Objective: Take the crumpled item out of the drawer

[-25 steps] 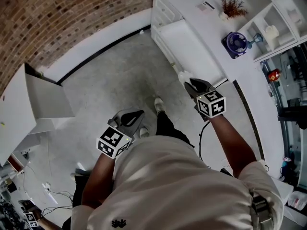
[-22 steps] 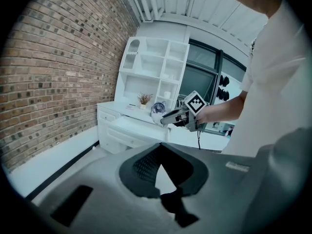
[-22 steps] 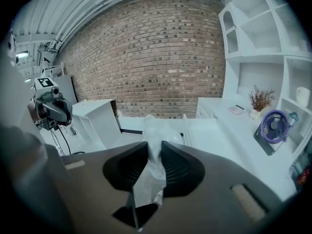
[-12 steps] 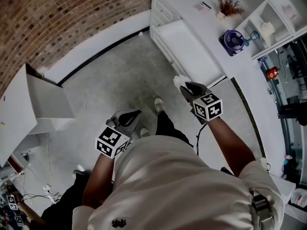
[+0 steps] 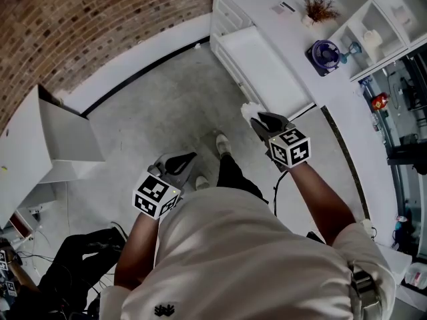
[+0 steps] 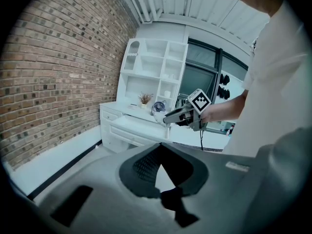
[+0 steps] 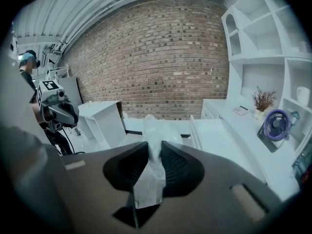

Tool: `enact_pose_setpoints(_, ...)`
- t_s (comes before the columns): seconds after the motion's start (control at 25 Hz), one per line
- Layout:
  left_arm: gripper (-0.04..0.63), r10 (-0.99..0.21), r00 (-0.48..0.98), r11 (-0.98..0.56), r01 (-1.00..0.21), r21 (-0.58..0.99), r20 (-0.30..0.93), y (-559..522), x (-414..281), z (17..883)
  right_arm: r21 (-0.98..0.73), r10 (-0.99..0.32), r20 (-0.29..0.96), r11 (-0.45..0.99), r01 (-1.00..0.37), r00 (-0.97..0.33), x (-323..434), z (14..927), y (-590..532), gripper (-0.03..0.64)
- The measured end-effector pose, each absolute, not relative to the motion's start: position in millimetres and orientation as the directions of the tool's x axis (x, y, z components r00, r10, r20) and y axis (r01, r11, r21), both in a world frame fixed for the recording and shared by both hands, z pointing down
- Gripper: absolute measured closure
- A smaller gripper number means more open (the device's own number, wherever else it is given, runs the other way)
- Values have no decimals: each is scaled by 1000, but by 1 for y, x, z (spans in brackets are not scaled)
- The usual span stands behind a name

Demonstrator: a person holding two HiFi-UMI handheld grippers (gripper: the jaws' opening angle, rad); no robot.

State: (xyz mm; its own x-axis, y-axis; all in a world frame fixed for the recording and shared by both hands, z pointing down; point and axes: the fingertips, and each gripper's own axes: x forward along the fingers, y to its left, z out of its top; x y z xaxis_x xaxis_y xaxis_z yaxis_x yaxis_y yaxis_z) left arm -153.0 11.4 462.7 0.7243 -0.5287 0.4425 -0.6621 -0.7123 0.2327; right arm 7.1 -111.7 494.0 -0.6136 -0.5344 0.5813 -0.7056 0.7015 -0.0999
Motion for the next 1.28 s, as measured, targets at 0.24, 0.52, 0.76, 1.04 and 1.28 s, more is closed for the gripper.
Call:
enact_pose_setpoints(0.24,590,-532,721,-709,-666,232,445,20,-154,463,-100,-528,581,709,-698,-619,6,493,-104,518)
enact_pose_setpoints(0.52,589,-539,713,-701,-675,232,448,29,-158,465,-99,-524,576,718,-689,-628,3,491,-97,518)
enact_pose_setpoints(0.76,589,-530,723,-709,-664,236,442,31,-151,466,-97,-525,575,718,-689,-628,6,490,-91,520)
enact_pose_setpoints(1.04,589,-519,729,-717,-655,238,446,31,-145,467,-97,-529,570,716,-691,-629,11,487,-87,520)
enact_pose_setpoints(1.28,589,-513,731,-719,-652,239,451,31,-140,469,-102,-524,570,719,-687,-633,15,489,-86,520)
